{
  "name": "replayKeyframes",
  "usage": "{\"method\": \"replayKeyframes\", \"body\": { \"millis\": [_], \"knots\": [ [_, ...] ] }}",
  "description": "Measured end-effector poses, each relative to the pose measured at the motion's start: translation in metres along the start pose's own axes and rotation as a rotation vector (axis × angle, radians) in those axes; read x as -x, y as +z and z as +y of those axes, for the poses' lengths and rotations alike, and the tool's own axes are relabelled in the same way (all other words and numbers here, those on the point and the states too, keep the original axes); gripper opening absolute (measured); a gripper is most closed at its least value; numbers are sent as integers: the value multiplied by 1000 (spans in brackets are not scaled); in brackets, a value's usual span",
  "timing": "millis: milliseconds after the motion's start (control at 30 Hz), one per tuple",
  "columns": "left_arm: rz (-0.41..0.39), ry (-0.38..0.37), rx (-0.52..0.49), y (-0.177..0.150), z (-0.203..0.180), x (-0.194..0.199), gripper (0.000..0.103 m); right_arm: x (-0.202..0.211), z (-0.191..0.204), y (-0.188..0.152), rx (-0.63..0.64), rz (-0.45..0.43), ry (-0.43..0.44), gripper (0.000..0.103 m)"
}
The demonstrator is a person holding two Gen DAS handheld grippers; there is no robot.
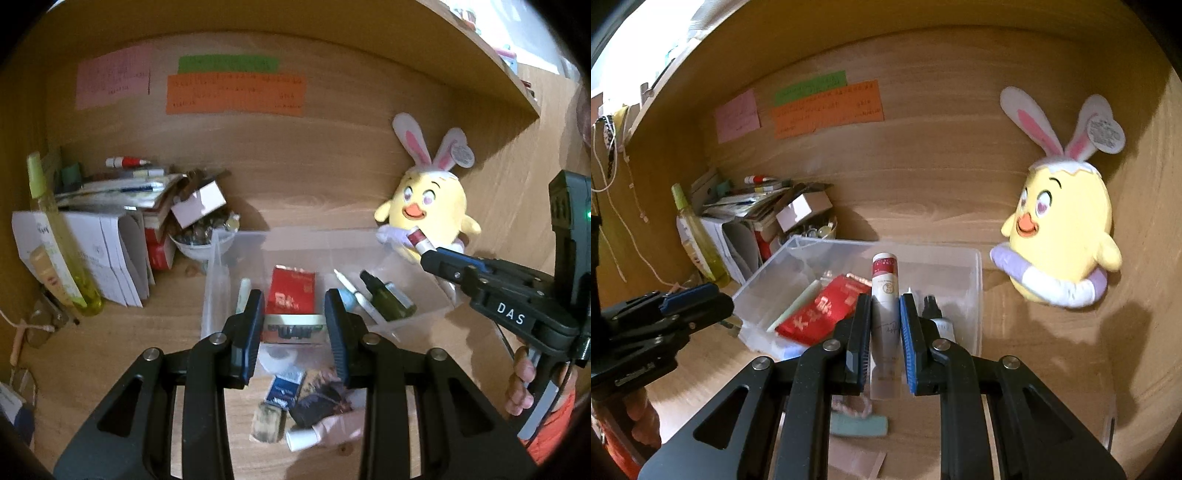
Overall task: Organize objects
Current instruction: 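Carry the lipstick tube and clear cube over the clear box with both tools, then lower both items into the clear box and open both tools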
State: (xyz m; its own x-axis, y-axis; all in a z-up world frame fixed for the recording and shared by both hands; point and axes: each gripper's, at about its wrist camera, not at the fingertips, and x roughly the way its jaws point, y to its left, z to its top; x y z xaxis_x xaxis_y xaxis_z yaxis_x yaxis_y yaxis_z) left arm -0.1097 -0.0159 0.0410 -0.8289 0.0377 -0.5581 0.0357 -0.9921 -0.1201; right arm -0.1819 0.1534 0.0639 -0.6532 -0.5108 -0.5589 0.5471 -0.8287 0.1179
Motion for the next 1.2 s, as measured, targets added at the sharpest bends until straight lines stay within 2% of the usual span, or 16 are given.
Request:
{"method": "replayKeyframes", "body": {
  "millis": [300, 433, 667, 1000, 1200],
  "knots": [
    [10, 50, 8, 17, 15, -21, 33, -32, -8, 18, 3, 36, -13, 14],
    [42, 72, 18, 17, 26, -39, 33, -51, -13, 17, -3, 73, -28, 14],
    [126, 55, 51, 8, 39, -71, 33, -80, -21, 7, -13, 139, -49, 14],
    [136, 61, 10, 2, 30, -80, 33, -107, -16, -4, 12, 215, -57, 14],
    [145, 61, 1, 1, 29, -81, 33, -112, -11, -7, 31, 229, -73, 14]
  ]
}}
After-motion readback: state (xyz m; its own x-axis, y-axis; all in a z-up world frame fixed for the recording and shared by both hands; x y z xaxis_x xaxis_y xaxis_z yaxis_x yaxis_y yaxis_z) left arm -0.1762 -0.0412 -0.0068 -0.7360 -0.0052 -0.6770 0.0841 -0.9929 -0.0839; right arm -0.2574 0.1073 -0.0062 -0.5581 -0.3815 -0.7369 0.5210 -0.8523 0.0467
